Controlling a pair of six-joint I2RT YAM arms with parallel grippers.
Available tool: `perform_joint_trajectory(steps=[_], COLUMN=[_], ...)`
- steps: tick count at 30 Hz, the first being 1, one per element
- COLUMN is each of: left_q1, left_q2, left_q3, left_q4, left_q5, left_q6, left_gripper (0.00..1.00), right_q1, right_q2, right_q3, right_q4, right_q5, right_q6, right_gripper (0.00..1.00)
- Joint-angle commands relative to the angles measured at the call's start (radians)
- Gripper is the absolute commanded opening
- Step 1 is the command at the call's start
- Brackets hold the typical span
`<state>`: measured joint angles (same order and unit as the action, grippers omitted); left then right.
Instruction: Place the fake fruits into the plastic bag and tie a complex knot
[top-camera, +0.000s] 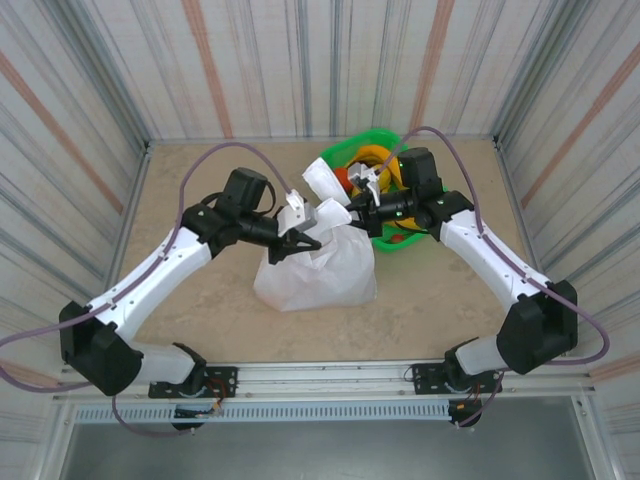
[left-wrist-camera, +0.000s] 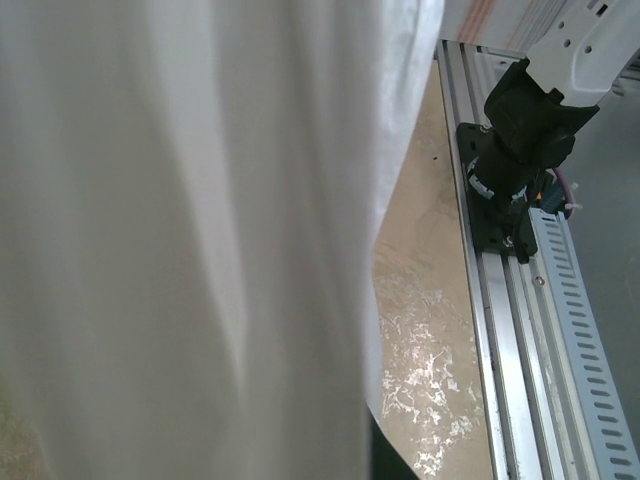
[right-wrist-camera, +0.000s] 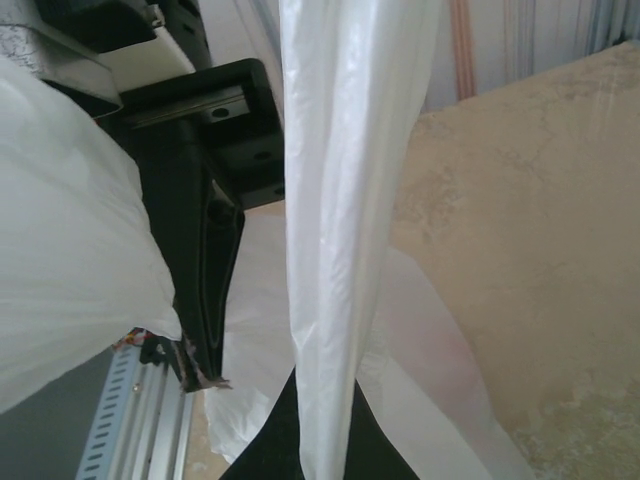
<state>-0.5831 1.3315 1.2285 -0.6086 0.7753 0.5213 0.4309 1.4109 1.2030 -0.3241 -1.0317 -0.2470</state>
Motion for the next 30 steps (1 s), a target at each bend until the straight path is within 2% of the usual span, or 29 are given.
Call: perform_joint_trajectory(steps=[1, 7, 19, 23, 30], left_q1=[-0.002, -0.003, -0.003, -0.002, 0.0], left_q2=[0.009, 0.034, 0.069, 0.068, 0.066], left_q3=[0.044, 0.067, 0.115, 0.115, 0.105], left_q4=[-0.031, -0.056, -0.099, -0.093, -0.071], left_q5=[-0.014, -0.042, -0.059, -0.066, -0.078], left_q6=[0.032, 0.031, 0.033, 0.022, 0.006], left_gripper=[0.0, 0.0, 0.0, 0.0, 0.0], right_q1=[0.018, 0.021, 0.022, 0.019, 0.011], right_q2=[0.01, -0.008, -0.026, -0.035, -0.054], right_q3=[0.034, 0.018, -0.004, -0.02, -0.056], right_q4=[-0.059, -0.059, -0.028, -0.02, 0.043], right_q5=[-0.051, -0.089, -0.099, -0.094, -0.118], right_q6=[-0.044, -0.057, -0.069, -0.079, -0.049], right_gripper=[0.0, 0.05, 0.36, 0.5, 0.66])
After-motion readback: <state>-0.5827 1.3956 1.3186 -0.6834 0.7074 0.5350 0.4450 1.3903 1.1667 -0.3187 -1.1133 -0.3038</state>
